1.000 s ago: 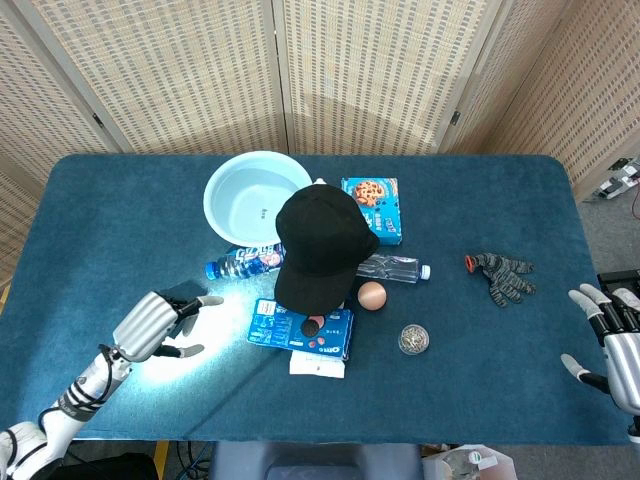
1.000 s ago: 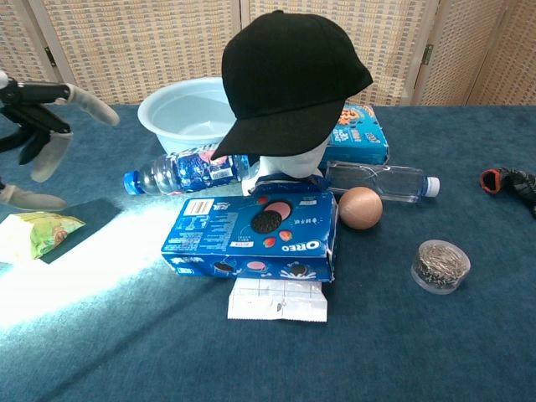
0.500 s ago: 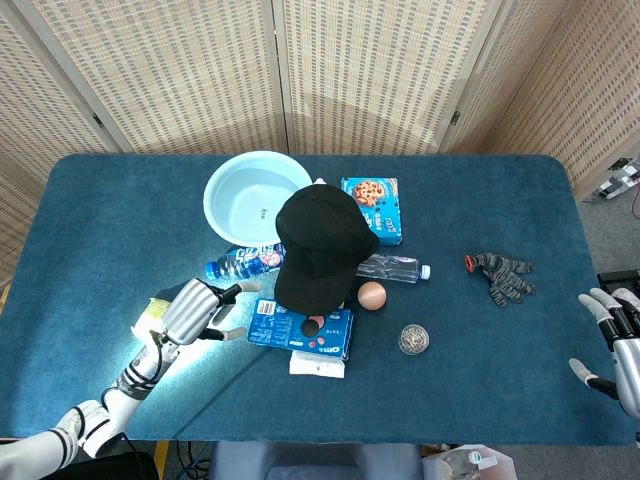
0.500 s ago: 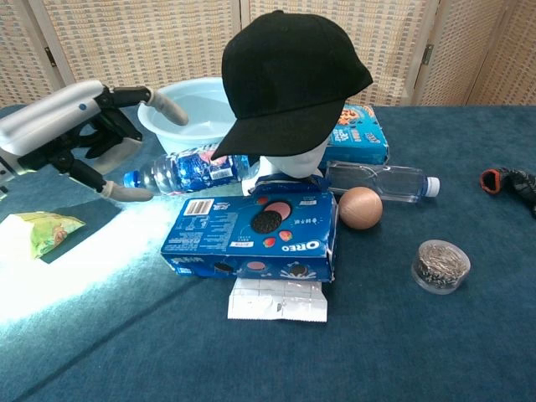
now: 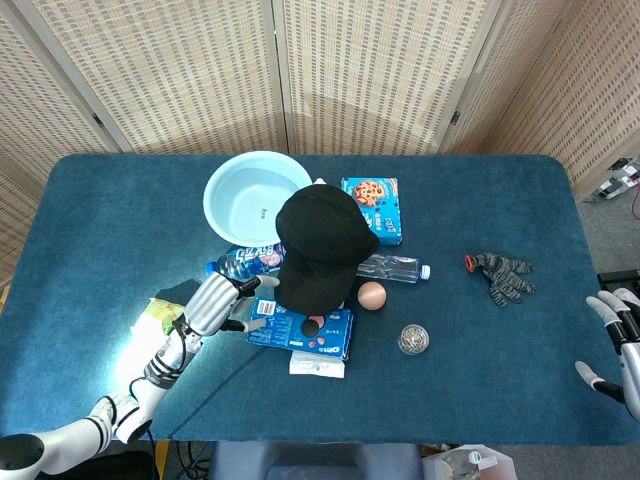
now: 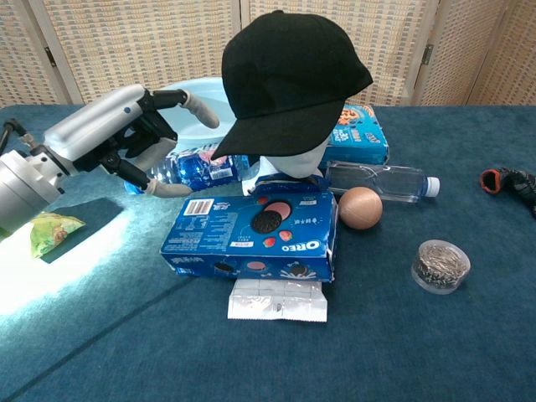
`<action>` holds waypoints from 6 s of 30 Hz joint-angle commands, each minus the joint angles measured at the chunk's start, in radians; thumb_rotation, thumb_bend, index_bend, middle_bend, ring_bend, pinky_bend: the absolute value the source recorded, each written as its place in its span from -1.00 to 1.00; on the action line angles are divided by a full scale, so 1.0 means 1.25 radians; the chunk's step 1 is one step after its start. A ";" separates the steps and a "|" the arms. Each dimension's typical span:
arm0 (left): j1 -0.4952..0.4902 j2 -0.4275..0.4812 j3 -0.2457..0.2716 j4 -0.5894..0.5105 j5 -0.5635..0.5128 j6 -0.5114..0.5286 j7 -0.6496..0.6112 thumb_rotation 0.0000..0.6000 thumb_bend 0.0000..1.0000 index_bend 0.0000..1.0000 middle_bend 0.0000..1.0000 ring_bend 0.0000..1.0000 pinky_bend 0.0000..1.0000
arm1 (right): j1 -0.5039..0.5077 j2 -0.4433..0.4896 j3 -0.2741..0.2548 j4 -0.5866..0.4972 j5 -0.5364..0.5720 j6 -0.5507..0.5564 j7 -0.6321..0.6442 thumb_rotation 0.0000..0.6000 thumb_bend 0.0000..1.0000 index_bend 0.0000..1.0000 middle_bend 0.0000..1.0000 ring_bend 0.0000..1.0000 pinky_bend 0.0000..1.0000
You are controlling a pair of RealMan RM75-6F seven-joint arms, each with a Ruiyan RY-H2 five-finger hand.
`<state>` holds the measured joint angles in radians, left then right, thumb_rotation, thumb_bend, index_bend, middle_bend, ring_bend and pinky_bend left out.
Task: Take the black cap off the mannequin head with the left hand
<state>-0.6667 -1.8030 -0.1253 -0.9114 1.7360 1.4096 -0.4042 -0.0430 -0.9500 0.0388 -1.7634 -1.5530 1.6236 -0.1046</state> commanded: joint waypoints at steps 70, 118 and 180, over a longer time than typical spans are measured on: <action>-0.071 -0.129 -0.086 -0.012 -0.172 -0.012 0.062 1.00 -0.46 0.20 0.94 0.86 1.00 | -0.014 0.008 0.003 -0.006 0.008 -0.006 -0.001 1.00 -0.86 -0.64 -0.68 -0.71 -0.44; -0.127 0.006 -0.178 -0.211 -0.212 -0.051 0.113 1.00 -0.35 0.46 1.00 0.90 1.00 | -0.026 0.010 0.002 -0.006 -0.008 0.017 0.009 1.00 -0.86 -0.64 -0.68 -0.71 -0.44; 0.112 0.259 -0.106 -0.057 -0.234 0.146 0.137 1.00 -0.34 0.46 1.00 0.90 1.00 | 0.013 0.006 0.009 0.004 -0.022 -0.027 0.029 1.00 -0.86 -0.64 -0.68 -0.71 -0.44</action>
<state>-0.5337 -1.4852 -0.2653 -0.9890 1.4419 1.5928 -0.2367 -0.0274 -0.9425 0.0496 -1.7583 -1.5806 1.5903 -0.0689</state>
